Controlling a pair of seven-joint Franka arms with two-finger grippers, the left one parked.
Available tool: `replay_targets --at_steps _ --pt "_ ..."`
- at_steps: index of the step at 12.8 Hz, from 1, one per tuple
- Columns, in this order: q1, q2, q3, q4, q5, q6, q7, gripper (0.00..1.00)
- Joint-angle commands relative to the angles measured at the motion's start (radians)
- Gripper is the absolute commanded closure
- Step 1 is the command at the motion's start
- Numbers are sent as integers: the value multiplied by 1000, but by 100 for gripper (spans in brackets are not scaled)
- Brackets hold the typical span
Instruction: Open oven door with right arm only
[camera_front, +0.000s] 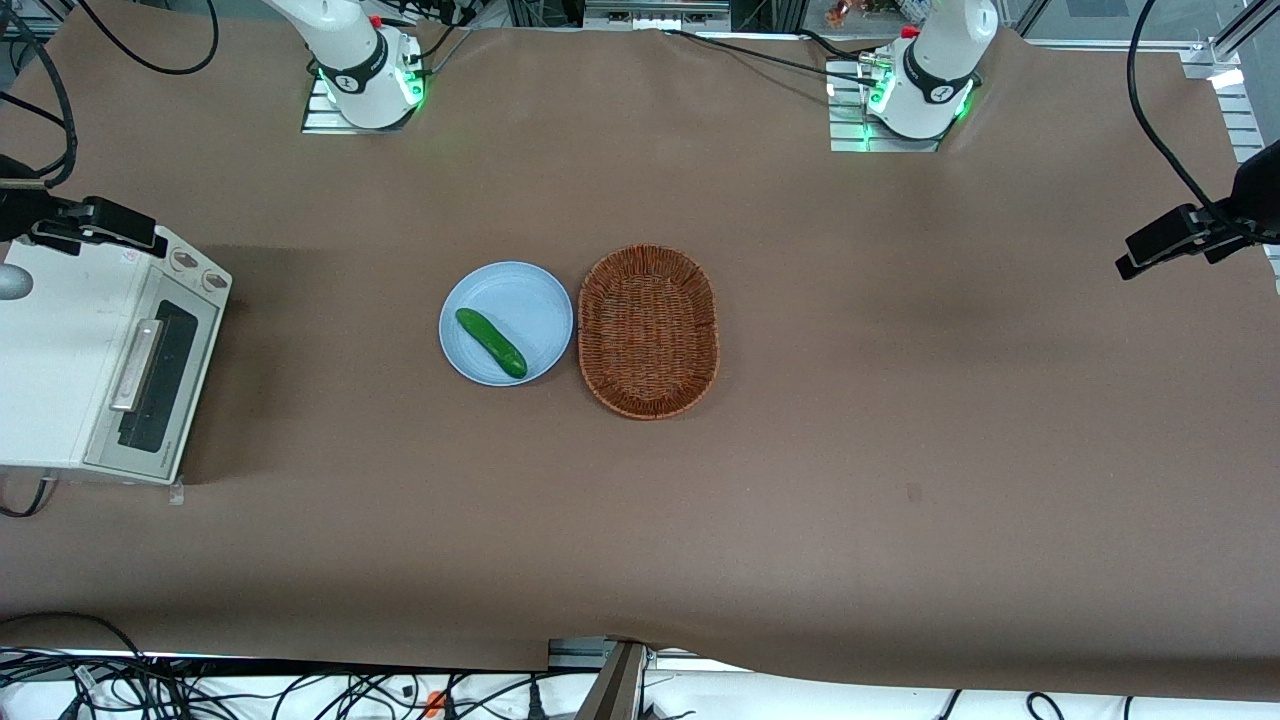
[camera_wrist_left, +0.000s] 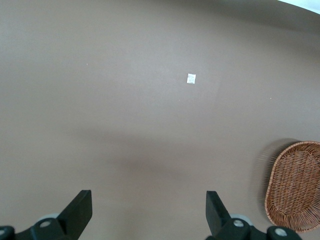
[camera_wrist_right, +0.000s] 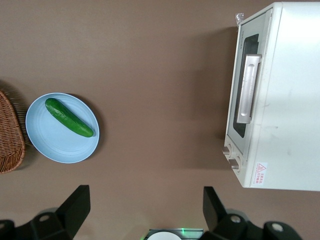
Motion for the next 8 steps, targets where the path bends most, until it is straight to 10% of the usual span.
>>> replay_targets --at_steps 1,8 --pt "-14 -16 2 2 7 -4 -16 0" --pt "-16 -5 2 1 8 -10 -16 0"
